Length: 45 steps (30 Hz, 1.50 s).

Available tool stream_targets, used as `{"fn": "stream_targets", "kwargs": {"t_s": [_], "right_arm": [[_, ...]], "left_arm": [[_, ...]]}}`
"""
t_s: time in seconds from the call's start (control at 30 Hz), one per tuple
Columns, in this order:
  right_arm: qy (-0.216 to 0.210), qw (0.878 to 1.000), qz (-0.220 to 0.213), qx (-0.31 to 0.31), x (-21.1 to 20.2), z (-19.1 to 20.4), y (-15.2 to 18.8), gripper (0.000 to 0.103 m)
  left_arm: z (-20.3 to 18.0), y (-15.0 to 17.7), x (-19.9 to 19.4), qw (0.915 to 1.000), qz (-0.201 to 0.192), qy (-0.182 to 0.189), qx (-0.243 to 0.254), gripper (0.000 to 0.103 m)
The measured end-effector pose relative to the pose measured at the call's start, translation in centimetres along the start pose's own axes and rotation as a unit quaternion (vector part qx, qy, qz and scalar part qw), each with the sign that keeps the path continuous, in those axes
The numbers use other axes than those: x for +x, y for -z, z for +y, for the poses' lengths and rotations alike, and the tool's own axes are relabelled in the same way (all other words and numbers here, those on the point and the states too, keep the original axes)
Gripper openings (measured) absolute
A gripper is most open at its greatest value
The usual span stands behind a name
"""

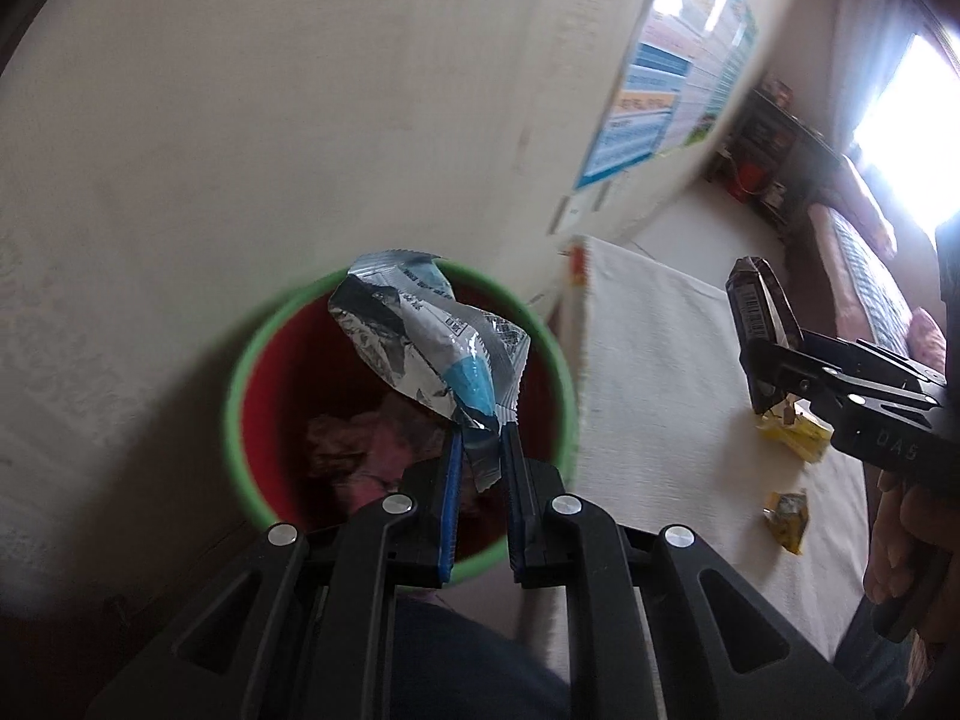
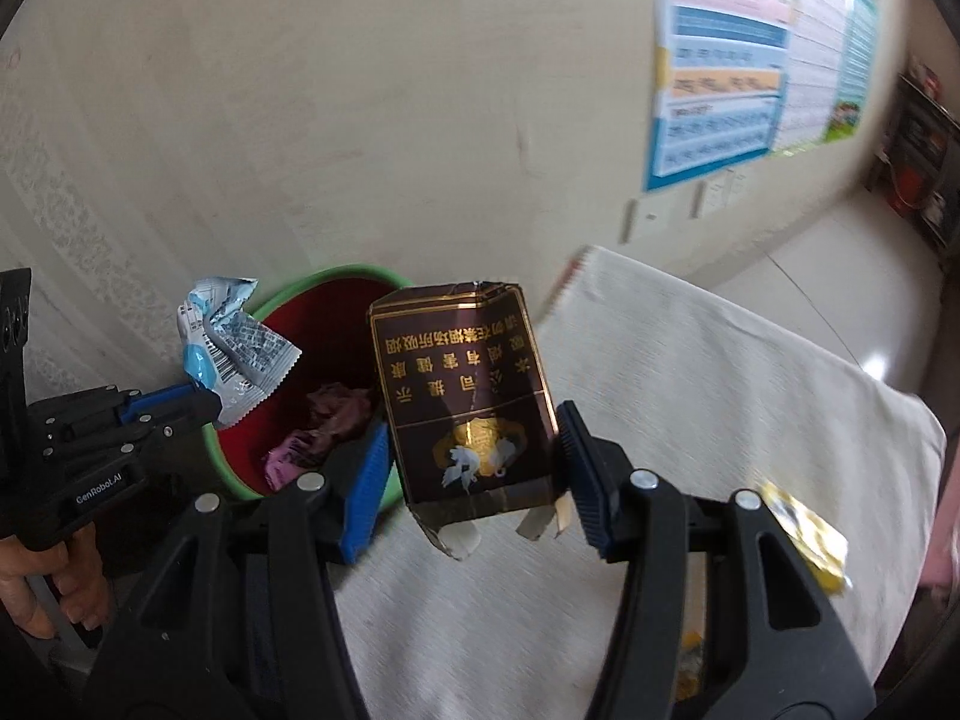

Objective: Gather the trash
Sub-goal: 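Carry the silver wrapper and brown box with both tools over the red bucket, then open both tools to drop the silver wrapper and brown box into the bucket, then move both tools back over the yellow box and yellow candy wrapper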

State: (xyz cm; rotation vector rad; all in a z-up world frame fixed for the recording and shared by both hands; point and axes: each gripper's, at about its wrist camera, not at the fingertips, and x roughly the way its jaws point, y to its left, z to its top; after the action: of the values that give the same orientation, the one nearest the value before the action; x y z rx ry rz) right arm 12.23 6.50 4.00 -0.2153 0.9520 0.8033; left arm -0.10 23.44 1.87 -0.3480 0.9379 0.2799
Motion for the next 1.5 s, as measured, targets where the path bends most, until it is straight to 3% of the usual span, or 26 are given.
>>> {"fn": "stream_targets", "kwargs": {"t_s": [0.23,0.43,0.5,0.57,0.67,0.93,1.2,1.5], "right_arm": [[-0.028,0.999,0.018,-0.031,4.2,4.1,-2.8,0.053],[-0.048,0.997,0.033,-0.055,6.6,6.9,-3.9,0.054],[-0.066,0.995,0.045,-0.067,7.4,7.7,-3.8,0.058],[-0.050,0.994,0.042,-0.083,7.5,8.2,-3.6,0.075],[-0.052,0.995,0.040,-0.075,7.2,8.0,-3.0,0.085],[-0.035,0.998,0.034,-0.029,3.7,3.9,-0.9,0.098],[0.019,1.000,0.013,-0.005,-2.6,-1.4,4.3,0.098],[0.089,0.992,0.032,0.086,-5.1,-10.9,13.0,0.098]], "left_arm": [[3.8,-1.1,-0.4,0.9994,-0.005,-0.024,-0.023,0.011],[6.6,-2.3,-1.1,0.9987,-0.015,-0.023,-0.043,0.011],[7.3,-2.6,-1.2,0.9987,-0.015,-0.012,-0.047,0.024],[7.3,-2.8,-2.0,0.9984,-0.029,-0.019,-0.044,0.058],[7.3,-2.9,-2.8,0.9978,-0.044,-0.011,-0.049,0.068],[5.0,-2.4,-3.4,0.9968,-0.057,-0.011,-0.055,0.093],[-1.2,-0.8,-2.4,0.9992,-0.025,0.030,0.000,0.094],[-8.7,1.0,-1.1,0.9961,0.009,0.051,0.071,0.094]]}}
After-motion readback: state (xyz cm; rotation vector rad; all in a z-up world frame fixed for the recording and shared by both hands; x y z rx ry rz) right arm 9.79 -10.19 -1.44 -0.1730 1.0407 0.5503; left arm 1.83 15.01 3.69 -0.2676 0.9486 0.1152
